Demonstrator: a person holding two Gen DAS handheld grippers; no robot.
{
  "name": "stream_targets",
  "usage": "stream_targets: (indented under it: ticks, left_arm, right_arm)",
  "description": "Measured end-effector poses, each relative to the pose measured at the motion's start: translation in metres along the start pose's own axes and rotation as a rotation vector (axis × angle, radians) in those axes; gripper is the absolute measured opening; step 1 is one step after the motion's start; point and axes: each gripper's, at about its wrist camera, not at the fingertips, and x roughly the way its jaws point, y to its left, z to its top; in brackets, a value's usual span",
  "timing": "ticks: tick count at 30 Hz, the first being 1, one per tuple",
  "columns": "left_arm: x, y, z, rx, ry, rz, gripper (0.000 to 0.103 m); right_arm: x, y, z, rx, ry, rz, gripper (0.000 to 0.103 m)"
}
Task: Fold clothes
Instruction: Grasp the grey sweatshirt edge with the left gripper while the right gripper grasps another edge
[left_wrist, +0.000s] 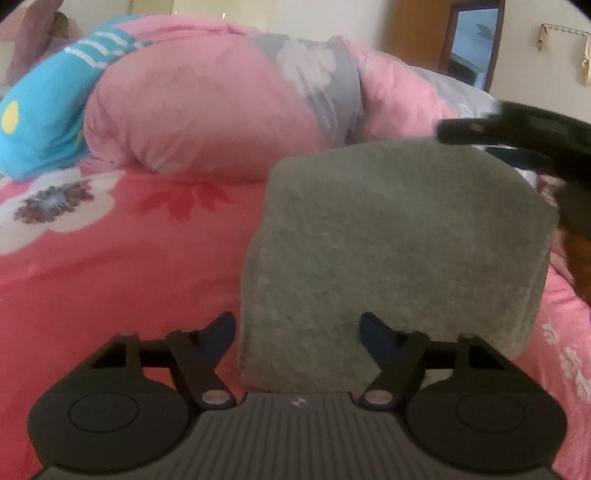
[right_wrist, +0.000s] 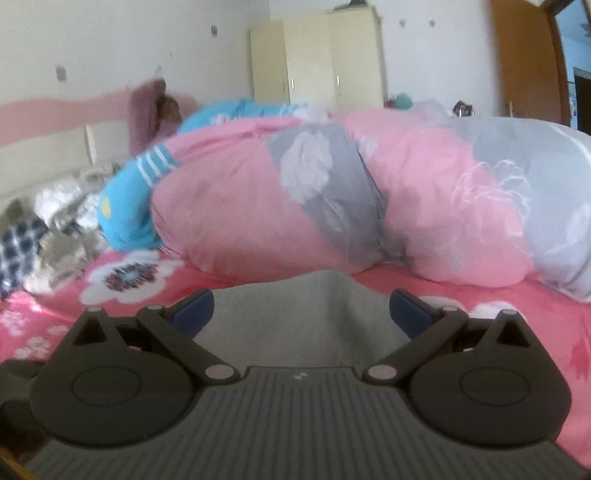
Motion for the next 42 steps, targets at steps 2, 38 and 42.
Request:
stream_targets:
  ticks: [2, 38, 42]
  left_arm:
    - [0.002, 0.002, -0.002, -0.01, 0.017, -0.016, 0.06]
    - [-0.114, -0.026, -0.008, 0.038, -0.115, -0.044, 0.059]
    - [-0.086, -0.04, -0.011, 0.079, -0.063, -0.009, 0.054]
  right_arm:
    - [0.023, -0.007, 0.008, 0.016, 0.058, -0.008, 0.102]
    - [-0.105, 0.062, -0.127, 0.119, 0.315, 0.321, 0.006]
    - [-0.115, 0.059, -0.14, 0.152, 0.315, 0.353, 0.005]
